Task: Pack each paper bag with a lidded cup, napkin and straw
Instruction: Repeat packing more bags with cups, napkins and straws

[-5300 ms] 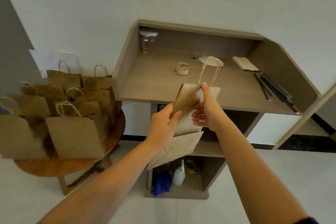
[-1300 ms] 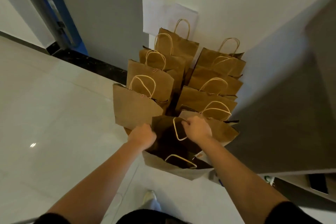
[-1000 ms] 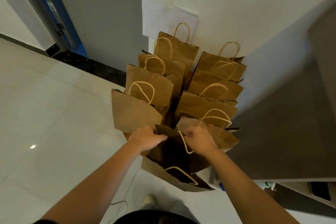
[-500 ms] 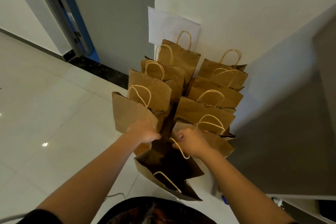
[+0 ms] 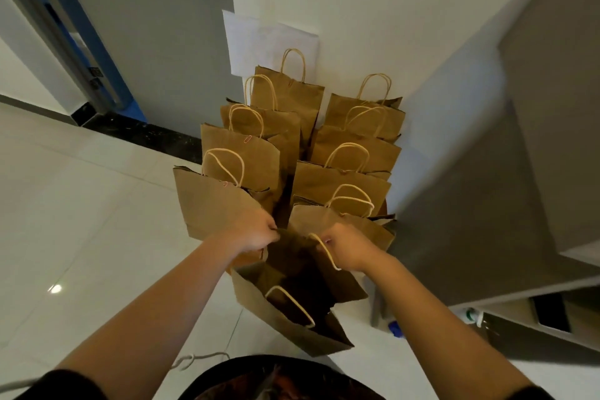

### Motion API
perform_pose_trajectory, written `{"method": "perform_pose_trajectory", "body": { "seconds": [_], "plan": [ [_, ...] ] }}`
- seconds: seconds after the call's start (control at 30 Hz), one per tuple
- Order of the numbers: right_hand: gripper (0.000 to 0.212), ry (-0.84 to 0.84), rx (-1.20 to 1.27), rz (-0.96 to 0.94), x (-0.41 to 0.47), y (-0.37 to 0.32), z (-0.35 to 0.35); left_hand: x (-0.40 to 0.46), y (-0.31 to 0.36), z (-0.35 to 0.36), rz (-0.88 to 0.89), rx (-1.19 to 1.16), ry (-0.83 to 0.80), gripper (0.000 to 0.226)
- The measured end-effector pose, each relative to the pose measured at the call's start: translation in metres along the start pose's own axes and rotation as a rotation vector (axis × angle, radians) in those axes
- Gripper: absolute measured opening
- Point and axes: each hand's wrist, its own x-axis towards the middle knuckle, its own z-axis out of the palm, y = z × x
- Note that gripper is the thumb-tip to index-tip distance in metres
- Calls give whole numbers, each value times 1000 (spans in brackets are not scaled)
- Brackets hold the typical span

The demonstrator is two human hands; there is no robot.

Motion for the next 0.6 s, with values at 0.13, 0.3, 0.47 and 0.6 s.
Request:
{"method": "perform_pose_trajectory", "body": {
  "seconds": [0.13, 0.3, 0.47, 0.6],
  "plan": [
    [22, 63, 29, -1, -20, -1, 9, -5, 8, 13, 83, 26, -41, 21],
    [26, 117, 207, 78, -46, 3, 12, -9, 14, 24, 172, 111, -55, 19],
    [27, 354, 457, 131, -95, 28, 5, -24, 31, 10, 221, 96, -104, 26],
    [27, 434, 564, 72, -148, 34, -3, -51, 71, -2, 268, 154, -113, 27]
  ]
}}
